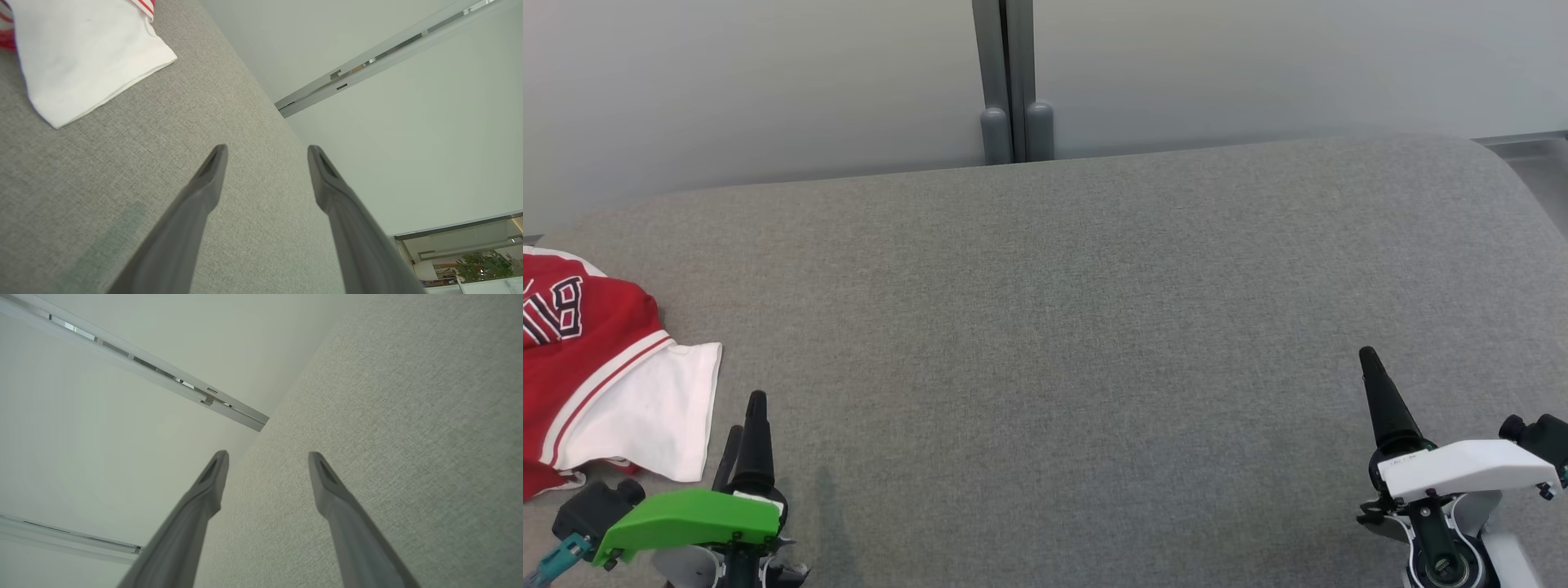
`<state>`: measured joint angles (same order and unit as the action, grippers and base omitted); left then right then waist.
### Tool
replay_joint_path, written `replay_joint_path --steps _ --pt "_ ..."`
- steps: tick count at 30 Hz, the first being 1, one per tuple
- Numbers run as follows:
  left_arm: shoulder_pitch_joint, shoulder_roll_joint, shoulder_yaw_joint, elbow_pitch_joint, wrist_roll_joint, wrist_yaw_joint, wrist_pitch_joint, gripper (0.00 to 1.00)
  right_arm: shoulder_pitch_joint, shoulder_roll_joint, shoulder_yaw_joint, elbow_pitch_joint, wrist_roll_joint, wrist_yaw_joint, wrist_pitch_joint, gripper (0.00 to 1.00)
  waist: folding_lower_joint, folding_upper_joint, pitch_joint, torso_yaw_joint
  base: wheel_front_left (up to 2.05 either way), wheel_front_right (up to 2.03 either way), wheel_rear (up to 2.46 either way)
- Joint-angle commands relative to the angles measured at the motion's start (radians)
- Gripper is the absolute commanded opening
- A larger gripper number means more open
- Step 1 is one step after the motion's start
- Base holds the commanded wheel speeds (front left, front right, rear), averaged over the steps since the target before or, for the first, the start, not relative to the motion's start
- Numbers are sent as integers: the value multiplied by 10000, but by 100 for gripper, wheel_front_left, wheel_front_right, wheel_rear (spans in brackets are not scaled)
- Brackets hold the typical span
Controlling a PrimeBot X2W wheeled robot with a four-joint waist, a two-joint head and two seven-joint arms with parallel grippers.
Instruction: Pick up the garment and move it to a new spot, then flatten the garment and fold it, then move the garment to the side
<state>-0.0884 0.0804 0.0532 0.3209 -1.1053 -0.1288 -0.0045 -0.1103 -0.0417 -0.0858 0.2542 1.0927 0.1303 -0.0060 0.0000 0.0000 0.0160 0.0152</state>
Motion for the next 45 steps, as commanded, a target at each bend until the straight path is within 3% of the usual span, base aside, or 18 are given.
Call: replay_joint_path --steps 1,20,45 --pt "-342 164 -63 -114 483 41 -134 100 -293 -44 29 -187 -486 3 -114 100 0 0 9 11 0 0 0" --pt "-622 639 -1215 79 3631 545 -811 100 -274 -45 166 -278 -3375 3 -788 100 0 0 159 170 0 0 0" --pt "-590 1106 -2339 -254 6433 1327 -1519 100 -218 -74 220 -276 -6395 4 -1496 100 0 0 206 299 0 0 0"
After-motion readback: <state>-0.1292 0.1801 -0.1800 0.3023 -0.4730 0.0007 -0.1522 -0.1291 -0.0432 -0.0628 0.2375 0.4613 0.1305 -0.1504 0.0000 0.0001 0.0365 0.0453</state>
